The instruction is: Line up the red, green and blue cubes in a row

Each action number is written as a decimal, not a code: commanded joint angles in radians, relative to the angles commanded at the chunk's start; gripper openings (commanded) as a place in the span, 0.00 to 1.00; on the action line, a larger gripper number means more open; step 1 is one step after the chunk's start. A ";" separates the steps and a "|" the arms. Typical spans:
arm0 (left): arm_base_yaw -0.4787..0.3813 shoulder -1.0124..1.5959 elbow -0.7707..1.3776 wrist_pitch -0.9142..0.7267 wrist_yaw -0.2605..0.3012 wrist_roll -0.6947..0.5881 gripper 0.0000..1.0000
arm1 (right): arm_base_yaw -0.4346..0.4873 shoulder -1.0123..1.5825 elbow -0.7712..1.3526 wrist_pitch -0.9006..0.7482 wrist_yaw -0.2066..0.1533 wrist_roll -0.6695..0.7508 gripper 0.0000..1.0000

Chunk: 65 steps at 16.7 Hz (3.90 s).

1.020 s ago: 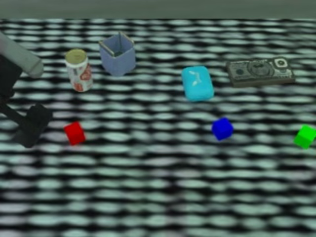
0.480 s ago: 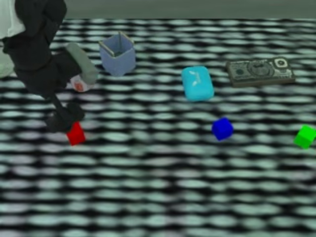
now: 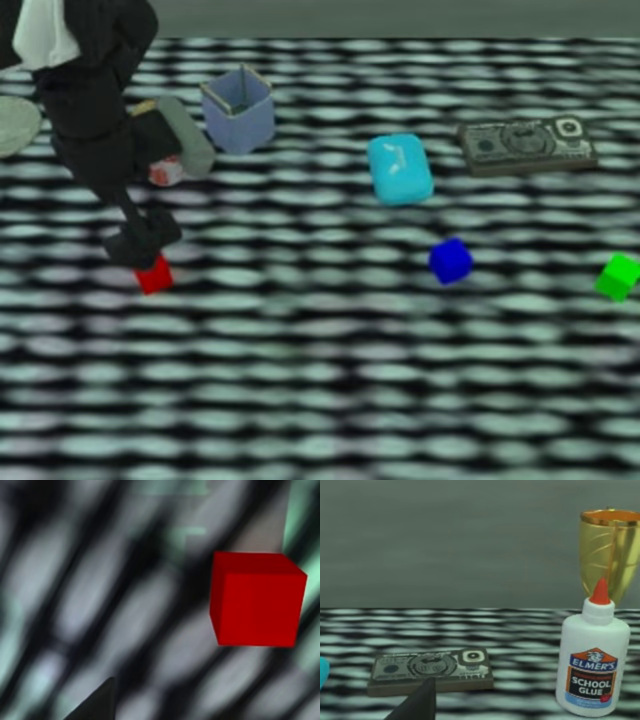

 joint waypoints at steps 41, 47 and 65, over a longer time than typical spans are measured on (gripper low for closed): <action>0.002 0.063 -0.146 0.234 0.025 -0.014 0.00 | 0.000 0.000 0.000 0.000 0.000 0.000 1.00; 0.019 -0.008 -0.029 0.039 0.024 -0.019 0.00 | 0.000 0.000 0.000 0.000 0.000 0.000 1.00; -0.370 -0.172 -0.158 0.004 0.026 0.128 0.00 | 0.000 0.000 0.000 0.000 0.000 0.000 1.00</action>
